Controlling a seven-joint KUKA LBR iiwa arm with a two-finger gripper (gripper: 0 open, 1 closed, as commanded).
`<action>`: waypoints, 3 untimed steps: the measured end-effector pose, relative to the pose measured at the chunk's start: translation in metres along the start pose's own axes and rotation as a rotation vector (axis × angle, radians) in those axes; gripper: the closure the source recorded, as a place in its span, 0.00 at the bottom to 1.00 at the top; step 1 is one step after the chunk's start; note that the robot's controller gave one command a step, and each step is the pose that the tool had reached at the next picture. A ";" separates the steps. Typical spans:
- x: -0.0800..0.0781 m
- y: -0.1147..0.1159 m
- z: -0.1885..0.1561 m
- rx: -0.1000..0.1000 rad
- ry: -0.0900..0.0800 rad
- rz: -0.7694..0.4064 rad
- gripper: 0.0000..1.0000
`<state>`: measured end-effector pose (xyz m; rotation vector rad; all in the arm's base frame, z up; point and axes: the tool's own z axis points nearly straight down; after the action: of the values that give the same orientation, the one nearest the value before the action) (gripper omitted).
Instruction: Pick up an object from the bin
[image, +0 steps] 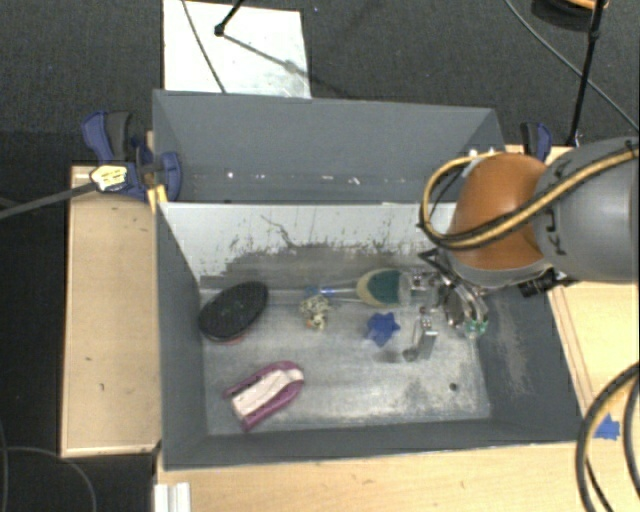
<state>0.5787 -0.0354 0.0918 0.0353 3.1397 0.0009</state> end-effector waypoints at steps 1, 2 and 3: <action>0.008 0.026 0.019 0.005 -0.005 -0.015 0.00; 0.007 0.026 0.017 0.003 -0.012 -0.013 1.00; 0.007 0.023 -0.092 0.001 -0.009 -0.053 1.00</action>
Offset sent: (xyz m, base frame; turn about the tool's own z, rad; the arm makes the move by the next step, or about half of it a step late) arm -0.0099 0.0288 -0.0218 -0.0162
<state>0.5722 -0.0122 0.1836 -0.0475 3.1302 -0.0007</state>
